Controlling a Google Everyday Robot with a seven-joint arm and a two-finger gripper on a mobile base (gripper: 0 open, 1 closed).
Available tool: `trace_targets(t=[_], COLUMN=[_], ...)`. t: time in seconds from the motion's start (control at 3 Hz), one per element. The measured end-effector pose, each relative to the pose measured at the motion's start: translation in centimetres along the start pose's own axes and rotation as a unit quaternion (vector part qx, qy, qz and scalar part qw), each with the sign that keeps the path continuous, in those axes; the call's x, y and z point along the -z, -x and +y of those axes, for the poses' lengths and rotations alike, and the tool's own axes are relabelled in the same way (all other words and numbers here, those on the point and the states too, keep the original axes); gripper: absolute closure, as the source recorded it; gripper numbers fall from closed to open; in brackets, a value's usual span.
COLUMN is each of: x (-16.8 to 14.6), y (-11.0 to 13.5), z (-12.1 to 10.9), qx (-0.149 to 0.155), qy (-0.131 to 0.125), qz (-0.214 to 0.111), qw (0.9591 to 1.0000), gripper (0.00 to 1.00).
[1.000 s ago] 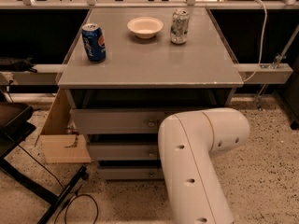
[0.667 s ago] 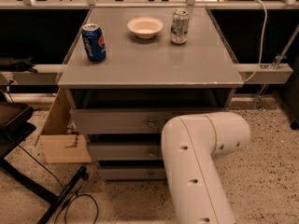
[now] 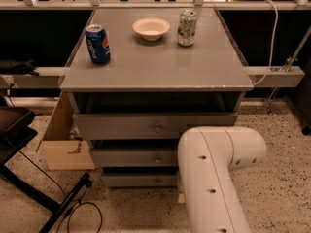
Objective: Open bottom drawer
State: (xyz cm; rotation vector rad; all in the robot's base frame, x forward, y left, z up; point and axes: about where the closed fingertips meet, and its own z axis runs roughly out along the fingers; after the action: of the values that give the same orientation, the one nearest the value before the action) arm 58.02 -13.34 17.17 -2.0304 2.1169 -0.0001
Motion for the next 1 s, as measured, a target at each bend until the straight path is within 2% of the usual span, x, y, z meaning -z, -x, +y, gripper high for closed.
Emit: trace_targets(t=[0.33, 1.0], x=[-0.4, 0.8], y=[-0.2, -0.2], z=[-1.0, -1.2], qx=[0.003, 0.003], qy=[-0.003, -0.004], qz=[-0.002, -0.002], qw=[1.0, 1.0], gripper=[0.49, 0.95])
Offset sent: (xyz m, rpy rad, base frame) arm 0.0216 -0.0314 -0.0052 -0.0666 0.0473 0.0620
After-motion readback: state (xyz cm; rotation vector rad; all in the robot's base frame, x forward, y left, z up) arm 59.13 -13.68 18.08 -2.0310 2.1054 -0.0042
